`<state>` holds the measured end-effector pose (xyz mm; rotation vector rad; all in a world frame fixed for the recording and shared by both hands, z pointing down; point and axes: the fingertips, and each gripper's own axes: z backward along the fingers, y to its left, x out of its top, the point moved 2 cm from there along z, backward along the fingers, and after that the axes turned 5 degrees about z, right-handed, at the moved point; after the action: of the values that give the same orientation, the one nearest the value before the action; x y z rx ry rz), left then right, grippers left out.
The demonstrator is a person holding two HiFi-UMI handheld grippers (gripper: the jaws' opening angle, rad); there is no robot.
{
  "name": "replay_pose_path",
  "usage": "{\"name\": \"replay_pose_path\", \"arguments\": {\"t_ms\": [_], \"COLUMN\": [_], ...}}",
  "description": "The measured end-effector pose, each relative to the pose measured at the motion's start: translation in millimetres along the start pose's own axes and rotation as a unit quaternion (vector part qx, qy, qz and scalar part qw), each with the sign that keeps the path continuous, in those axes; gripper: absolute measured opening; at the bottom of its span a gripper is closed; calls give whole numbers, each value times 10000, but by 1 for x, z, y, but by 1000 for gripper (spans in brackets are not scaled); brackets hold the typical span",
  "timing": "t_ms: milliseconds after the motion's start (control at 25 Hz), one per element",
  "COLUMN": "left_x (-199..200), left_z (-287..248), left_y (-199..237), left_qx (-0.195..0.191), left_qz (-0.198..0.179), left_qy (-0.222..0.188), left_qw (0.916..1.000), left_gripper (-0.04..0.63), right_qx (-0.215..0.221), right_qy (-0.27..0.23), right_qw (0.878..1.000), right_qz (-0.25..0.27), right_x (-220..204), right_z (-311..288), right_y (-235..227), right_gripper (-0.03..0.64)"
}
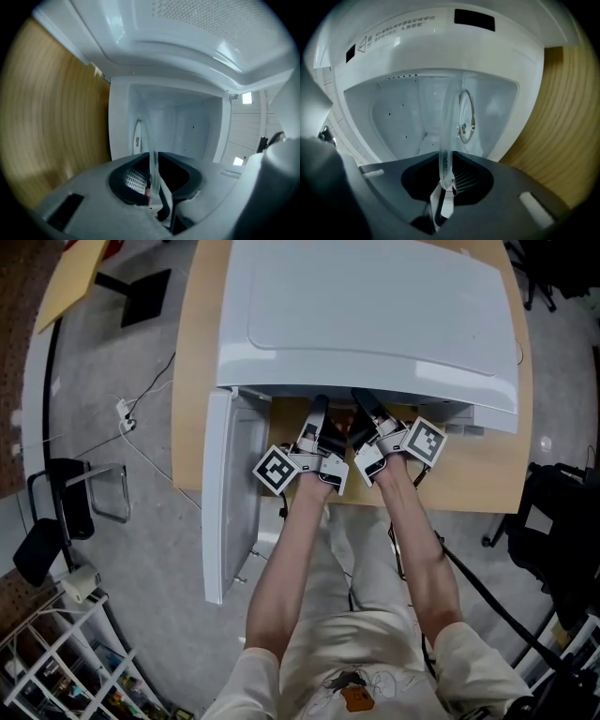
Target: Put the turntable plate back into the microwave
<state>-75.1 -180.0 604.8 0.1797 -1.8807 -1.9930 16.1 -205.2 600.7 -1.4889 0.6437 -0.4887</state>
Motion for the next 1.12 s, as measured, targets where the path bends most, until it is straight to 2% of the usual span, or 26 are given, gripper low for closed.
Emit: {"name": "replay_pose_path", "arguments": {"t_ms": [200, 360, 480, 560, 600, 800, 840, 920, 960, 1120], "left_x": [6, 11, 13, 14, 15, 17, 16, 14, 13, 7], "left_z": [-17, -26, -26, -26, -26, -28, -27, -24, -22, -10], "left_y": [-4, -12, -10, -8, -7, 0, -1, -3, -4, -7], "left_qx": [-110, -130, -72, -25, 8, 183, 196, 213, 219, 208], "left_qz": [260, 222, 197, 184, 168, 25, 3, 4, 30, -5], "left_qy": [51, 76, 29, -12, -38, -135, -151, -169, -167, -94], "left_qw": [9996, 9996, 9998, 9998, 9999, 9997, 9997, 9996, 9996, 9997], "left_gripper": [49, 51, 48, 48, 47, 41, 48, 130, 145, 123], "right_qx": [-42, -36, -92, -213, -292, -550, -592, -713, -777, -903], "right_qy": [-74, 31, 130, 146, 154, 76, 46, -33, -75, -98], "right_qw": [9999, 9999, 9999, 9996, 9994, 9982, 9979, 9970, 9964, 9957], "right_qz": [-86, 142, 11, -59, -78, -221, -247, -311, -343, -164], "right_x": [9, 9, 1, -3, -4, -5, -5, -6, -5, 4], "right_z": [-12, -19, -10, -2, 0, 1, 1, 0, 0, -11], "right_y": [0, 8, 10, 5, 1, -16, -18, -22, -24, -21], "right_gripper": [58, 71, 97, 85, 57, 51, 49, 44, 41, 38]}}
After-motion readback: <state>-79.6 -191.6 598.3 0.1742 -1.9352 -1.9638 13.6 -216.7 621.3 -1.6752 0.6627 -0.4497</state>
